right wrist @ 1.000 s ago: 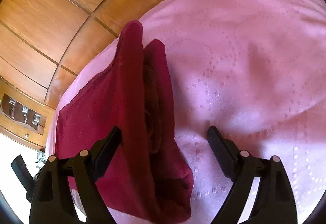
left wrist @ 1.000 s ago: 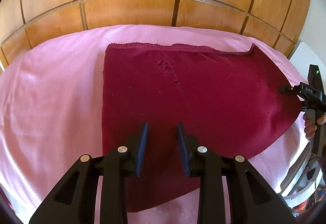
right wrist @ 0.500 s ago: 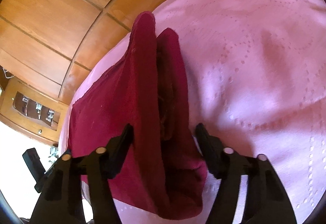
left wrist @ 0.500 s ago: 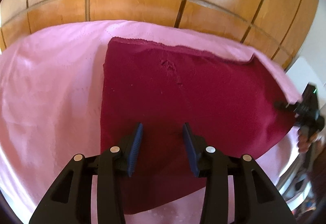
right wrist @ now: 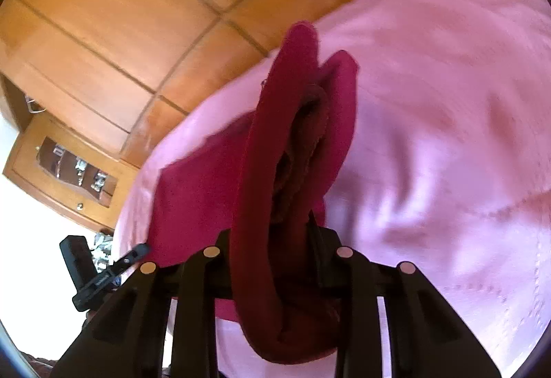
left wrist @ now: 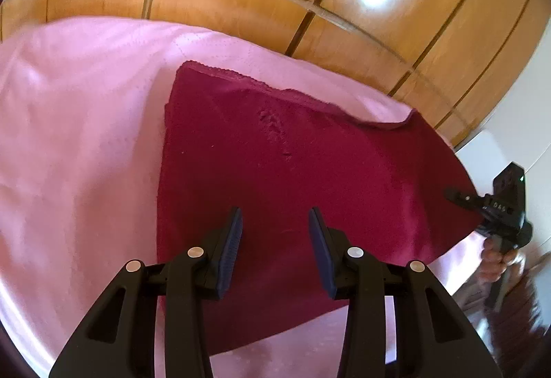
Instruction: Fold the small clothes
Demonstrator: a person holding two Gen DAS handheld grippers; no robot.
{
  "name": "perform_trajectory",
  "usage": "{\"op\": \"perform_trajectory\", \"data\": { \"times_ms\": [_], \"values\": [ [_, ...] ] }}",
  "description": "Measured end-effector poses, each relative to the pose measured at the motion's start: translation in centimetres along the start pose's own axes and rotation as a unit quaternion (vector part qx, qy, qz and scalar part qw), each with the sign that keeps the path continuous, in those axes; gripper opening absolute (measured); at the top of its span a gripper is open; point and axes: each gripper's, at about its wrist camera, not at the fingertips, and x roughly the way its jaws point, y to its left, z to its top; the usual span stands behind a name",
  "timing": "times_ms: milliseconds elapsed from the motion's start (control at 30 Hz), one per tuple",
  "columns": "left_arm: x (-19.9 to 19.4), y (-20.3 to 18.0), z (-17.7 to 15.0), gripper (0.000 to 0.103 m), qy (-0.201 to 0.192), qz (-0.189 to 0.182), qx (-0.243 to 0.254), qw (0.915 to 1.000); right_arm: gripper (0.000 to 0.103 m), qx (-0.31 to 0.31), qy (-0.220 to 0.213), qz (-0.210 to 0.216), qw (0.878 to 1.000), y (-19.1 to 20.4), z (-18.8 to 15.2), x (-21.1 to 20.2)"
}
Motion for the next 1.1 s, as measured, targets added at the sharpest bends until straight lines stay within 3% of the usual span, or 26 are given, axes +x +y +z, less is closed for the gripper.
{"op": "perform_trajectory", "data": {
  "times_ms": [167,333,567,767,833,867,967,1100],
  "values": [
    [-0.9,1.8,0.8,0.040,-0.002,-0.047,-0.057,0.9972,0.026,-0.040,-0.004,0.028,0.999,6.2,0.7,0.5],
    [-1.8,3.3,1.3,0.040,-0.003,-0.084,-0.090,0.9924,0.026,-0.085,0.018,0.046,0.995,13.7,0.5,3.9],
    [-3.6,6.1,1.6,0.040,-0.023,-0.159,-0.160,0.9739,0.026,-0.155,0.076,0.020,0.985,21.3,-2.5,11.0],
    [-4.4,8.3,1.8,0.040,-0.031,-0.206,-0.198,0.9580,0.026,-0.252,0.125,-0.016,0.960,25.2,-8.3,16.2],
    [-4.2,8.6,2.0,0.052,-0.028,-0.222,-0.205,0.9529,0.031,-0.288,0.137,-0.030,0.947,25.7,-9.9,17.5],
    [-3.8,8.7,2.0,0.054,-0.022,-0.230,-0.211,0.9496,0.038,-0.293,0.138,-0.032,0.945,25.6,-10.2,17.8],
    [-3.4,9.0,2.3,0.054,-0.014,-0.232,-0.220,0.9475,0.058,-0.292,0.137,0.007,0.947,25.5,-10.8,17.6],
    [-2.7,8.2,2.7,0.059,0.001,-0.230,-0.217,0.9487,0.061,-0.270,0.141,0.096,0.948,24.5,-10.4,14.2]
  ]
}}
